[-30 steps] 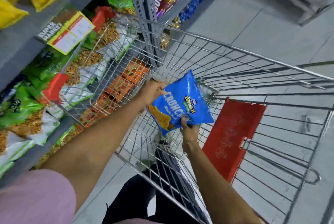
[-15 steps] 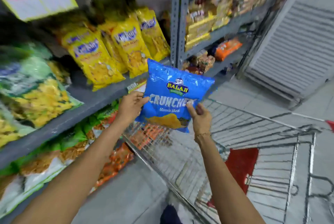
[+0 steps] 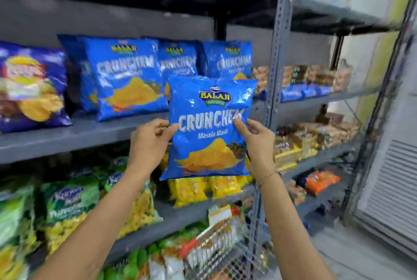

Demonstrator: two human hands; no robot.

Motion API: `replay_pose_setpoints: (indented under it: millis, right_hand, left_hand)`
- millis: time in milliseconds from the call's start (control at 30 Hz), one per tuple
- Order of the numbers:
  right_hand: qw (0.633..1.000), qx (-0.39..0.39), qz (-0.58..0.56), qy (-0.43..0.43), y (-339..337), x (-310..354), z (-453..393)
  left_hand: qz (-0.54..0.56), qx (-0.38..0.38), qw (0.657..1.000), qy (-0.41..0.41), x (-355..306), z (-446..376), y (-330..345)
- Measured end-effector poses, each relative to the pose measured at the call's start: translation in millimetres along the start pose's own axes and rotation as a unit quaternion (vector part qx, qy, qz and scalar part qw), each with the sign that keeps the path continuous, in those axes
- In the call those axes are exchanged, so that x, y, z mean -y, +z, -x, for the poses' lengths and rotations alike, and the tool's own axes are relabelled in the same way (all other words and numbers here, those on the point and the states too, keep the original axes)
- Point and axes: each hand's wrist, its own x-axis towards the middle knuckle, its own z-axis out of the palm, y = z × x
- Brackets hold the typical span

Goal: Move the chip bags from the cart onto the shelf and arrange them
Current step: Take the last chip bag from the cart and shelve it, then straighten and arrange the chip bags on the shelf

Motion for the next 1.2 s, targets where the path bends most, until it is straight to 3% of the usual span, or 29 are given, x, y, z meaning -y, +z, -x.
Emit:
replay_pose_setpoints:
  millis: [267,567,767,967,1067,1133,1200]
  right_hand:
    - [0.996,0.048,-0.060,-0.034,69.1,32.2,-118.8]
    - [0.998,0.011,-0.026,-0.055,89.2,20.0,-224.8]
    - [0.999,-0.008,0.012,-0.046,93.4,-9.7,-247.9]
    - [0.998,0.020,0.021,-0.051,98.3,-26.8,-245.3]
    - [0.991,-0.034,0.076,-0.102,100.0,-25.5,-233.2]
    - [0.975,-0.111,0.094,-0.168,105.2,-21.3,-217.6]
    - [0.958,-0.141,0.080,-0.236,114.2,-12.9,-197.8]
  left_hand:
    - [-0.057,-0.061,0.996,0.026,-51.2,-93.9,-13.8]
    - [-0.087,-0.077,0.993,0.018,-45.0,-192.2,45.0]
    - [-0.127,-0.069,0.989,-0.008,-14.4,-215.7,64.6]
    - [-0.133,-0.044,0.990,-0.027,4.0,-217.4,55.5]
    - [-0.151,-0.036,0.988,0.002,-1.5,-199.4,47.3]
    - [-0.181,-0.034,0.982,0.047,-3.1,-186.3,37.2]
    - [-0.186,-0.041,0.978,0.086,-4.9,-175.8,25.2]
